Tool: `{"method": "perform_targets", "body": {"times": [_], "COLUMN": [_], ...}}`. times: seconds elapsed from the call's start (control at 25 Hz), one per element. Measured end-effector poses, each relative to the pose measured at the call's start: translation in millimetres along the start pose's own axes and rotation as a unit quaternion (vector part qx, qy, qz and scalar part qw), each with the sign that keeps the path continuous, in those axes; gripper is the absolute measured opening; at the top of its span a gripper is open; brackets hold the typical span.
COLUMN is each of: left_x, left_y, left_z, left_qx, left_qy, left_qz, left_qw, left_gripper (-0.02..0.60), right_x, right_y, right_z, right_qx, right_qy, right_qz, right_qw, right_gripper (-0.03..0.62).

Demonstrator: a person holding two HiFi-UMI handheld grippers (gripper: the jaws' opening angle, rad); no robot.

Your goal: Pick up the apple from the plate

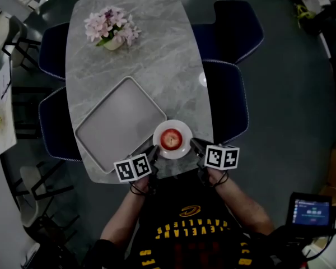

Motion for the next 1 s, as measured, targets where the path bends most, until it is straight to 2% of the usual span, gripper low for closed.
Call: {"method": "perform_targets", "body": {"times": [0.16,0.36,1.0], "left_x": [13,21,50], "left_y": [-3,-22,-25], "left_z": [11,28,52], "left_qx": [0.01,0.004,0.026], "left_qy": [-0.003,-0.007,-0.007], "left_qz": [-0.004,-0.021,-0.019], "left_qw": [0.9999,0.9997,0.9995], "left_gripper": [0.049,0.049,0.049], "right_x": [-8,-26,-38], "right_y": [4,-4,13], "right_z": [15,36,68], "right_qx": [0.004,0.013,0.01], "right_qy": [-0.001,-0.01,-0.012], "right_qz": [0.008,0.005,0.015], "right_qw": [1.0,1.0,1.0], "right_gripper": [0.037,0.037,0.037]}}
Point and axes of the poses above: the fingertips, and each gripper's own axes: x forward along the fingers, z to its right, y out of its top, the point moved 9 cm from there along -x, backward along the fingers, and after that the axes turned 15 degrees about x, right-handed, at the moved point
